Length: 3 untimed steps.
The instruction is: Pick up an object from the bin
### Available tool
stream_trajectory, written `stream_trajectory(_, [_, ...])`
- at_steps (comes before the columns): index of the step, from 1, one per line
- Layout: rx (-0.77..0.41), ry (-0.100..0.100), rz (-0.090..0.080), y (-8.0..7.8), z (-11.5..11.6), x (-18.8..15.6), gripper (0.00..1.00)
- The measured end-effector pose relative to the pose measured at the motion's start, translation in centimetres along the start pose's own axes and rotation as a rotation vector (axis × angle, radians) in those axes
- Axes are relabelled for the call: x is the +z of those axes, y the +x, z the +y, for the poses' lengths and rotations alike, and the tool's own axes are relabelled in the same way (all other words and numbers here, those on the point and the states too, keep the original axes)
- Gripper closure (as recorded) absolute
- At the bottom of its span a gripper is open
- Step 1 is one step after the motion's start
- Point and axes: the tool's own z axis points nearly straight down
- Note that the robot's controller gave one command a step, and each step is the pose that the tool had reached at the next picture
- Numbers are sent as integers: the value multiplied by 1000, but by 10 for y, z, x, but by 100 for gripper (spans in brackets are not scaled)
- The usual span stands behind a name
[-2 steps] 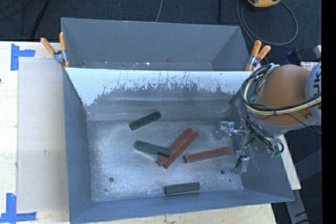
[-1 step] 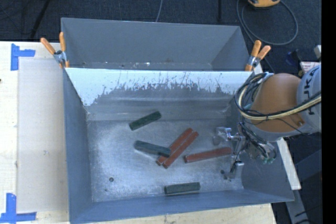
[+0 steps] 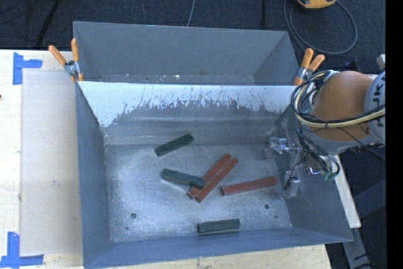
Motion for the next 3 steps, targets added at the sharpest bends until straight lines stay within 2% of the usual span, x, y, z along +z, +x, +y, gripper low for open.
stream_trajectory(1, [-16, -3, 3, 4, 11, 4, 100])
stream_trajectory(2, [-16, -3, 3, 4, 11, 4, 100])
stream_trajectory(3, [-199, -5, 10, -21, 17, -23, 100])
